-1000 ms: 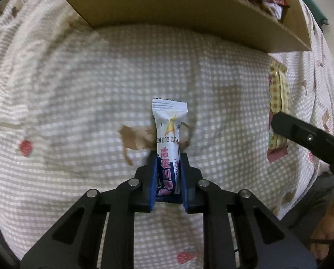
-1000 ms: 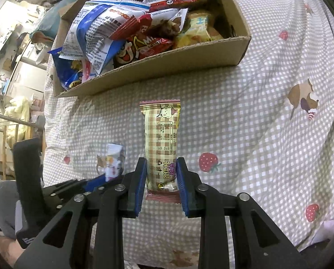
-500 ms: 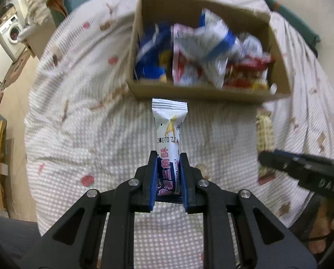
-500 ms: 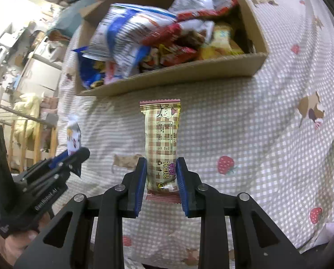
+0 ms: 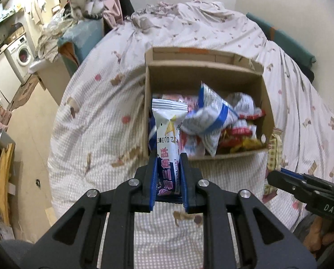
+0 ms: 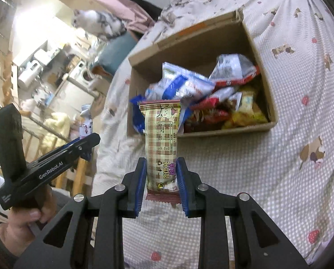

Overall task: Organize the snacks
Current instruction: 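Carry the beige bar and white bar over the box, then lower both bars into the box and open both tools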

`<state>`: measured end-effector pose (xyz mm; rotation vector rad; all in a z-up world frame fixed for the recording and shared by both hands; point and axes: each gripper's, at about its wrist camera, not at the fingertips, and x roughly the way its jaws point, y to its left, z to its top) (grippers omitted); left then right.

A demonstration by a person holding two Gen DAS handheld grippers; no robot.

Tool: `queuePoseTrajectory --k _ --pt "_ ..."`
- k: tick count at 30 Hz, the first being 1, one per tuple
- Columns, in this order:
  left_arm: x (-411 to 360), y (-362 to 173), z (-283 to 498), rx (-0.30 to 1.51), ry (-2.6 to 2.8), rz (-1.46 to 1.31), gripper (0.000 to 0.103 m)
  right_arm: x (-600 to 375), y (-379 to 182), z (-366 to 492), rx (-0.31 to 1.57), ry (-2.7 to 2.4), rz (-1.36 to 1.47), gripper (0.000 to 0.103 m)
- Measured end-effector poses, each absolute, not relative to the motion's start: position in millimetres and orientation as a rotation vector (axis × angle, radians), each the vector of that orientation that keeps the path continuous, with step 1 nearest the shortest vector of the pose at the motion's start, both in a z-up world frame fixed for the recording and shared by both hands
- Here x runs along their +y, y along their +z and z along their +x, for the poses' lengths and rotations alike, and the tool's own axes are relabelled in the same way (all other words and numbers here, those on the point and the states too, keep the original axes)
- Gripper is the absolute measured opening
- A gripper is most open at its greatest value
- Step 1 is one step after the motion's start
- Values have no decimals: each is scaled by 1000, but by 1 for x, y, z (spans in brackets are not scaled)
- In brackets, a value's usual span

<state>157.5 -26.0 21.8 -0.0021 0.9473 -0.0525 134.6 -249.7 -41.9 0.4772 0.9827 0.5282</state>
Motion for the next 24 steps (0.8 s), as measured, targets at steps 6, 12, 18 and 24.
queuePoseTrajectory --k 6,12,18,24 --pt "-32 37 179 917 -79 -9 15 -276 -20 160 889 504 541 28" --pt "-40 42 204 913 -85 -6 15 -292 -24 188 890 458 583 28" --pt "-56 32 227 929 -91 23 15 -290 -31 213 912 432 557 28" --pt "-64 10 254 979 -76 35 15 -287 -43 232 939 428 555 28"
